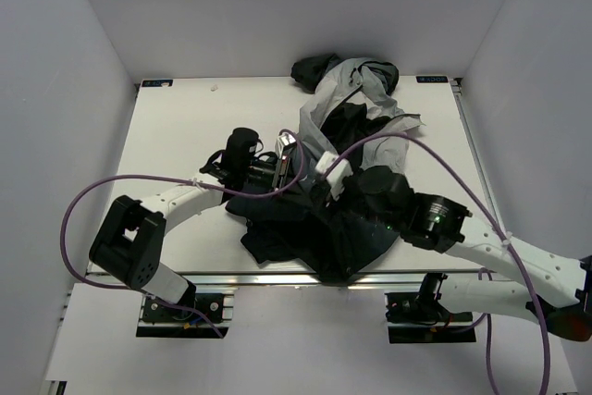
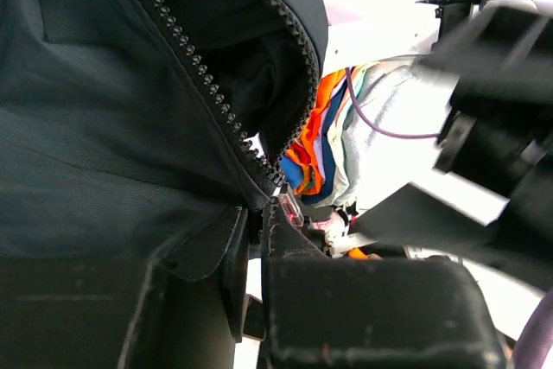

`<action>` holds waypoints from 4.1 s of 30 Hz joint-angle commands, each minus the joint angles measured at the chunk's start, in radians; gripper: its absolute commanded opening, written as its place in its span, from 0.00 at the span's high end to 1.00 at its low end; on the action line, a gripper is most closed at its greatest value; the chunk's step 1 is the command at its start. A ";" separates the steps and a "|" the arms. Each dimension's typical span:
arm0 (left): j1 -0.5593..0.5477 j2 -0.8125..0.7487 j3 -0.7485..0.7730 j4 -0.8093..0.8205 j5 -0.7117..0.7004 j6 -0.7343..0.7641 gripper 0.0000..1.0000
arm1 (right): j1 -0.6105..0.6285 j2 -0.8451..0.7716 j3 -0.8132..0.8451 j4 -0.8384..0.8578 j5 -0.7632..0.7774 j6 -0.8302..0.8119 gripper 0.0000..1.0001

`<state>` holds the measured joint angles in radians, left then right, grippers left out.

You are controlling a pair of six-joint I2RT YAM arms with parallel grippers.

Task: Zip up the jacket

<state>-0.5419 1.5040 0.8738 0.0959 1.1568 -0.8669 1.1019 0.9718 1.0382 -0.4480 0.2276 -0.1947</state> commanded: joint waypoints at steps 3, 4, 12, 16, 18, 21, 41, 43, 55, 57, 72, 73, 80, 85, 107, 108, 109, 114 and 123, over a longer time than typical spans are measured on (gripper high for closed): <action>0.000 0.009 0.060 -0.077 0.027 0.011 1.00 | 0.133 0.039 0.042 -0.021 0.153 -0.181 0.11; 0.000 0.010 0.060 -0.081 0.027 0.011 1.00 | 0.144 0.050 0.045 -0.027 0.160 -0.199 0.11; 0.003 0.007 0.062 -0.091 0.026 0.011 1.00 | 0.187 0.085 -0.003 0.012 0.227 -0.261 0.22; 0.003 0.009 0.063 -0.119 0.024 0.015 1.00 | 0.187 0.108 -0.010 0.017 0.228 -0.275 0.25; 0.003 0.004 0.060 -0.119 0.024 0.014 1.00 | 0.187 0.122 -0.013 0.017 0.227 -0.282 0.37; 0.003 0.001 0.056 -0.119 0.024 0.014 1.00 | 0.187 0.130 -0.023 0.032 0.230 -0.295 0.36; 0.003 -0.011 0.051 -0.142 0.020 0.016 1.00 | 0.187 0.168 -0.061 0.068 0.230 -0.316 0.40; 0.003 -0.016 0.050 -0.143 0.018 0.016 1.00 | 0.185 0.162 -0.070 0.087 0.230 -0.316 0.42; 0.003 -0.025 0.051 -0.179 0.006 0.042 1.00 | 0.187 0.136 -0.066 0.107 0.202 -0.292 0.70; 0.003 -0.025 0.057 -0.200 -0.003 0.068 1.00 | 0.187 0.125 -0.061 0.101 0.188 -0.281 0.70; 0.003 -0.036 0.079 -0.251 -0.025 0.114 1.00 | 0.185 0.145 -0.050 0.062 0.159 -0.232 0.64; 0.003 -0.036 0.082 -0.251 -0.023 0.114 1.00 | 0.185 0.143 -0.050 0.057 0.154 -0.236 0.63; 0.003 -0.044 0.088 -0.249 -0.020 0.115 1.00 | 0.185 0.154 -0.058 0.098 0.200 -0.238 0.82; 0.003 -0.042 0.087 -0.255 -0.017 0.118 1.00 | 0.185 0.160 -0.056 0.118 0.211 -0.236 1.00; 0.003 -0.042 0.166 -0.492 -0.120 0.285 1.00 | 0.184 0.203 -0.040 0.290 0.601 -0.173 1.00; 0.003 -0.042 0.178 -0.534 -0.141 0.304 1.00 | 0.185 0.202 -0.033 0.279 0.575 -0.164 1.00; 0.003 -0.042 0.210 -0.560 -0.157 0.343 0.74 | 0.184 0.197 -0.014 0.261 0.537 -0.146 1.00; 0.003 -0.099 0.289 -0.654 -0.317 0.439 0.50 | 0.170 0.189 0.032 0.157 0.472 -0.071 1.00; 0.003 -0.309 0.309 -0.632 -0.620 0.563 0.02 | 0.070 0.192 0.155 -0.015 0.207 0.099 1.00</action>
<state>-0.5343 1.3094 1.1717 -0.5556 0.6769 -0.3790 1.2064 1.1755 1.1034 -0.4038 0.5472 -0.1932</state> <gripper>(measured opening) 0.948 0.009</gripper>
